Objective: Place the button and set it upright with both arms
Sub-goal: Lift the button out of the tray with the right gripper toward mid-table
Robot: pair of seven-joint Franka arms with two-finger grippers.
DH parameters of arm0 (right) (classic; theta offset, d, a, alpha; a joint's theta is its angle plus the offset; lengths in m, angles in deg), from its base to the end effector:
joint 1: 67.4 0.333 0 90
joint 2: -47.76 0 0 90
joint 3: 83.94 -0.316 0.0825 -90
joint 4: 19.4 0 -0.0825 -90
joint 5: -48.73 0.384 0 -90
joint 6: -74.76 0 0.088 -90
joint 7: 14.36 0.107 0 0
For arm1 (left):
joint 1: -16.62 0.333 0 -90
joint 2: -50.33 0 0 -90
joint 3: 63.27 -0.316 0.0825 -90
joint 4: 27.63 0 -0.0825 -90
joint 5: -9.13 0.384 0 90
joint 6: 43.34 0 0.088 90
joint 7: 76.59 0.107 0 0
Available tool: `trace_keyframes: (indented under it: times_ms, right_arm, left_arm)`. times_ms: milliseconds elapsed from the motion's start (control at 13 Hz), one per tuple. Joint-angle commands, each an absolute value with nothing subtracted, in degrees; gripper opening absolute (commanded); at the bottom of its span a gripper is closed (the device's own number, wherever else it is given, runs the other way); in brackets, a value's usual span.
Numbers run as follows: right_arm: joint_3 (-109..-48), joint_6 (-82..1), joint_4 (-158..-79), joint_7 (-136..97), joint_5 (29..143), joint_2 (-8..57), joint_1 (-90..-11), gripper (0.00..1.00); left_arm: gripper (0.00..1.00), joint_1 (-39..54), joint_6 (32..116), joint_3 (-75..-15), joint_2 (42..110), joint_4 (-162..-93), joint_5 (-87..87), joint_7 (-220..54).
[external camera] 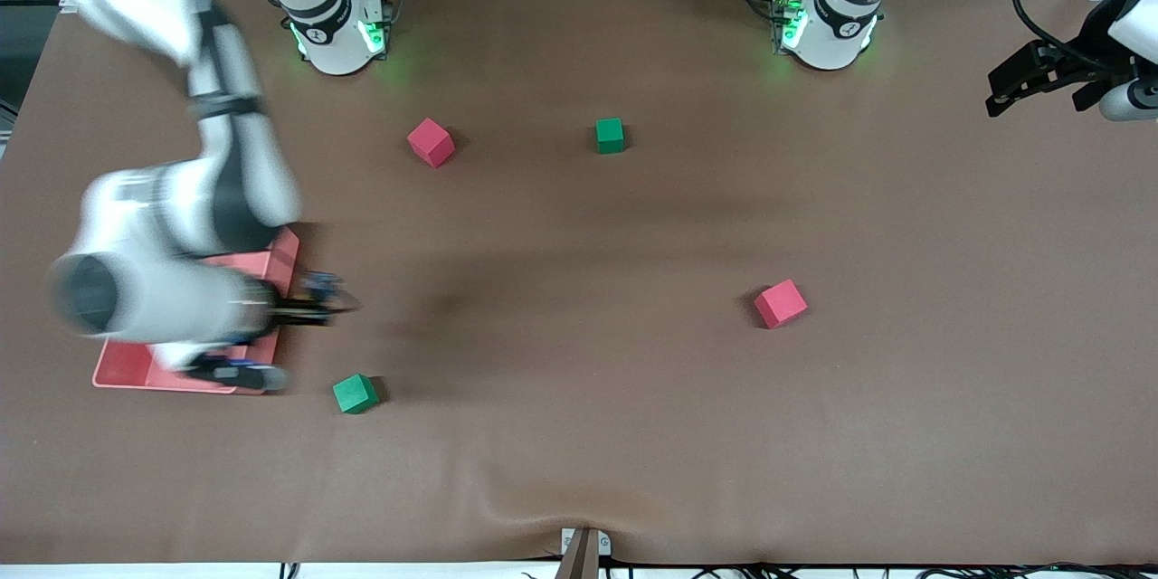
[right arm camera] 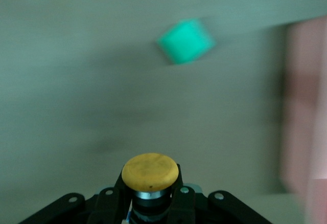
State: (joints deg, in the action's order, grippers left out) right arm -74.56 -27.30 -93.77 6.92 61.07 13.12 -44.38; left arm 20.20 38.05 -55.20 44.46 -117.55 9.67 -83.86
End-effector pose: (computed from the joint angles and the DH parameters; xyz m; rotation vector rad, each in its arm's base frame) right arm 0.6808 0.2103 0.3866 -3.0489 0.2553 0.2179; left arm 0.5046 -0.0429 0.6661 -3.1114 -0.0790 0.0697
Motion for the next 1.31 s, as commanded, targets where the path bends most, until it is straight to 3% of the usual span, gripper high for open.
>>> trace_keyframes:
  times_ms: [0, 308, 615, 1077, 1154, 1231]
  right_arm:
    - [-79.9, -34.6, -88.4, 15.5, 61.6, 6.9, -40.0, 0.0]
    - [-84.5, -47.9, -87.0, 16.9, 61.3, -1.6, -33.0, 0.0]
    - [-85.9, -50.3, -82.5, 20.7, 60.9, -8.3, -27.3, 0.0]
    - [-85.8, -52.2, -82.6, 23.3, 59.3, -11.4, -23.2, 0.0]
    - [-85.8, -52.2, -82.6, 23.8, 59.2, -11.4, -23.2, 0.58]
    - [-85.7, -52.2, -82.5, 24.0, 59.1, -11.4, -23.2, 1.0]
  left_arm:
    - [1.0, 20.7, 37.5, -55.0, 44.3, -116.7, 10.4, -82.7]
    - [1.0, 20.7, 37.5, -55.2, 44.2, -116.7, 10.4, -82.7]
    - [1.0, 20.7, 37.4, -55.2, 44.2, -116.8, 10.4, -82.7]
    - [1.0, 20.7, 37.5, -55.2, 44.3, -116.7, 10.4, -82.3]
    - [1.0, 20.7, 37.6, -55.2, 44.4, -116.6, 10.4, -82.3]
    - [1.0, 20.7, 37.6, -55.2, 44.4, -116.6, 10.4, -82.3]
